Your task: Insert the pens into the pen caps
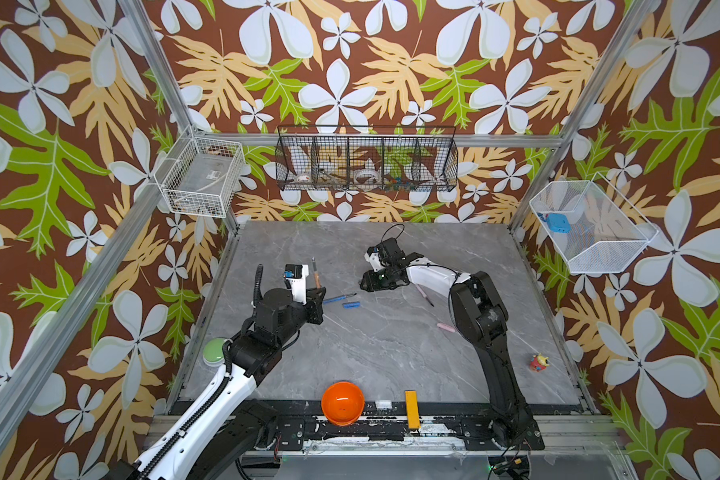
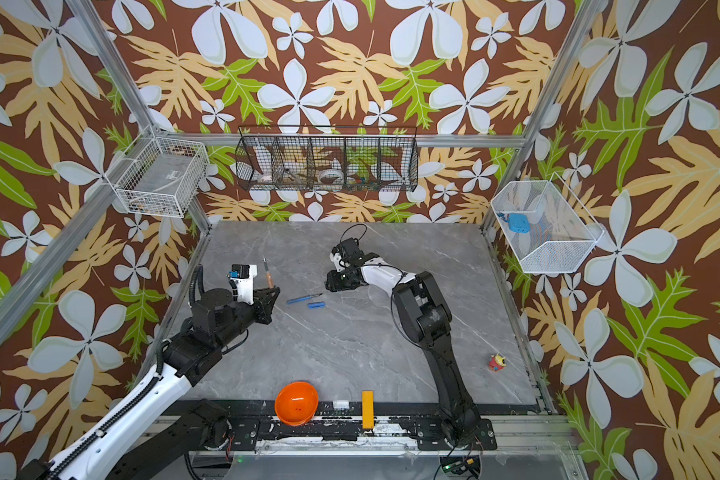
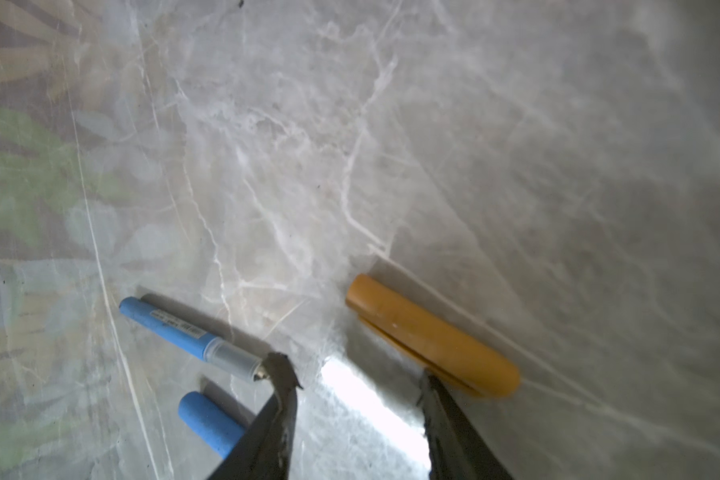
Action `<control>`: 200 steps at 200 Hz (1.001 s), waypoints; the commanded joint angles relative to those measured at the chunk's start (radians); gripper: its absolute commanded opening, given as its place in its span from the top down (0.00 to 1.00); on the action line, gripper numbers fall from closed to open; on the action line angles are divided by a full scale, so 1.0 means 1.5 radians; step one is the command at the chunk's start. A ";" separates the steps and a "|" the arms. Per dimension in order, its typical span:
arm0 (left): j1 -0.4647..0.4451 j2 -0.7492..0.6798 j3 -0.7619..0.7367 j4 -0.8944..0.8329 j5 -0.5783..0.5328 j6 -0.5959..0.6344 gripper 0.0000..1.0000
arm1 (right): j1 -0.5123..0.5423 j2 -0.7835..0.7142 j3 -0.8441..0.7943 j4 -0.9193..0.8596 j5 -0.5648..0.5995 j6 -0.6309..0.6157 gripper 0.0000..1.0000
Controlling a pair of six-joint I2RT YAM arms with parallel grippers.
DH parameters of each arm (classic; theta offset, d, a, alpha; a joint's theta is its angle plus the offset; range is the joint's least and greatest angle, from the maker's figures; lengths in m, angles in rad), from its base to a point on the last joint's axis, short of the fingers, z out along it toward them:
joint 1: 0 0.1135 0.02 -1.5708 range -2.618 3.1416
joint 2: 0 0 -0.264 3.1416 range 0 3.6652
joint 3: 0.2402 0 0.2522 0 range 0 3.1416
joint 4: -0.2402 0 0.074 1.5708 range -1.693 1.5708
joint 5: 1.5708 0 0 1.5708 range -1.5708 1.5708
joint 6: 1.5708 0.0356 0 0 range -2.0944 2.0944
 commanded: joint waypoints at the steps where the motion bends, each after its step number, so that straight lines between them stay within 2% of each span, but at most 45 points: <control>1: 0.000 -0.004 0.004 0.010 -0.003 0.007 1.00 | -0.008 0.021 0.015 -0.021 0.032 0.011 0.49; 101: 0.000 0.007 0.009 0.006 -0.002 0.012 1.00 | -0.007 0.122 0.194 -0.108 0.085 -0.011 0.49; 169: 0.001 0.003 0.002 0.009 0.000 0.011 1.00 | 0.036 0.168 0.298 -0.276 0.238 -0.066 0.51; 200: 0.000 0.002 -0.003 0.017 0.012 0.014 1.00 | 0.048 0.188 0.315 -0.301 0.274 -0.068 0.54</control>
